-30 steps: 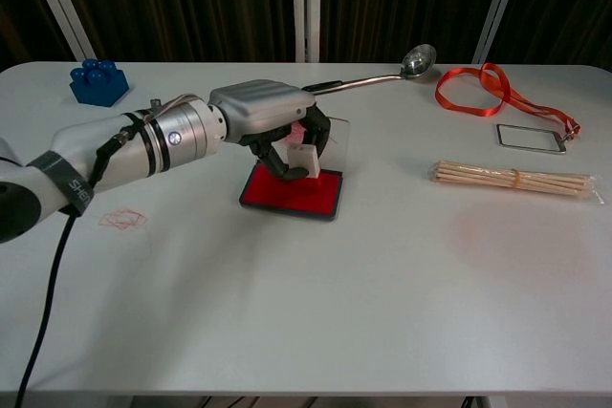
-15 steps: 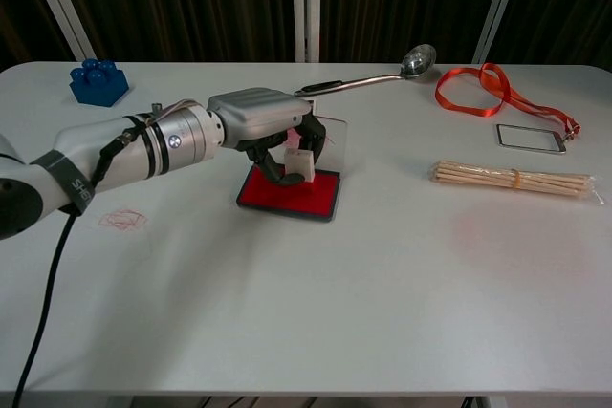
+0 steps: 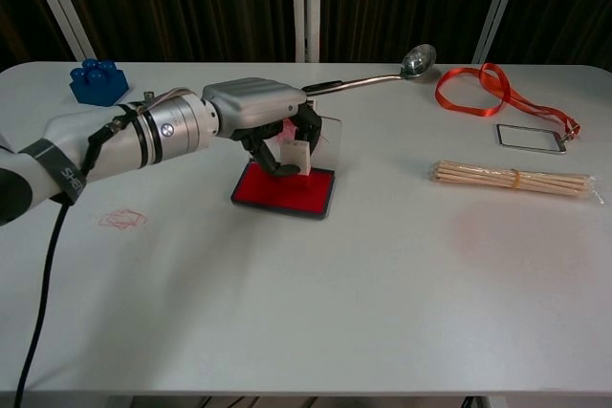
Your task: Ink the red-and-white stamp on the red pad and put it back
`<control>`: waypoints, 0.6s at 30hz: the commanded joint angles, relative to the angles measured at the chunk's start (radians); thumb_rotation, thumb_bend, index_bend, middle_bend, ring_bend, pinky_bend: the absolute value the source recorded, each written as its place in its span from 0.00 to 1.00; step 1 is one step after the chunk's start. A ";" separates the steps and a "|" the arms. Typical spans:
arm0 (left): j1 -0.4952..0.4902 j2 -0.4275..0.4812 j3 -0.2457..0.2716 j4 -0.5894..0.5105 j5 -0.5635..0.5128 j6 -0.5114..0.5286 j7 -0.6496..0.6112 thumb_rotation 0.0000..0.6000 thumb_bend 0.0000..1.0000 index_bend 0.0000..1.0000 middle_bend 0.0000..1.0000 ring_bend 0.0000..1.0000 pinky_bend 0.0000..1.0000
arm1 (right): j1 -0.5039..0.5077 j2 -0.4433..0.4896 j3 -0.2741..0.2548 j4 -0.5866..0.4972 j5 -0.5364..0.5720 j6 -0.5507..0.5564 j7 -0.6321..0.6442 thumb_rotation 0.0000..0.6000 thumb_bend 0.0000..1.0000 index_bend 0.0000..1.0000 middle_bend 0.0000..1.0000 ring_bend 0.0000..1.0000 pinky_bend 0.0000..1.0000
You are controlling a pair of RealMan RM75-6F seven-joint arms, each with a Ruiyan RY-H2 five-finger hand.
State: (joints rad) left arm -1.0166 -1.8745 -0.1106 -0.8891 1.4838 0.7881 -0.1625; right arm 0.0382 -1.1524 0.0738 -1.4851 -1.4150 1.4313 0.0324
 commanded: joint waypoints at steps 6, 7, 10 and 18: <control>0.097 0.231 0.011 -0.313 -0.033 0.082 0.069 1.00 0.45 0.63 0.62 0.92 1.00 | 0.006 -0.006 -0.002 0.004 -0.008 -0.004 0.003 1.00 0.15 0.00 0.00 0.00 0.00; 0.116 0.257 0.021 -0.349 -0.033 0.098 0.082 1.00 0.45 0.63 0.62 0.92 1.00 | 0.006 -0.007 -0.002 0.005 -0.009 -0.004 0.003 1.00 0.15 0.00 0.00 0.00 0.00; 0.180 0.336 0.063 -0.440 -0.037 0.147 0.132 1.00 0.45 0.63 0.62 0.92 1.00 | 0.008 -0.010 -0.004 0.009 -0.010 -0.009 0.003 1.00 0.16 0.00 0.00 0.00 0.00; 0.309 0.419 0.164 -0.491 -0.037 0.215 0.201 1.00 0.45 0.64 0.63 0.92 1.00 | 0.019 -0.019 -0.005 0.009 -0.003 -0.029 -0.011 1.00 0.16 0.00 0.00 0.00 0.00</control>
State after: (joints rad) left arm -0.7266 -1.4624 0.0405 -1.3784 1.4474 0.9893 0.0377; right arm 0.0562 -1.1706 0.0686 -1.4761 -1.4191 1.4030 0.0228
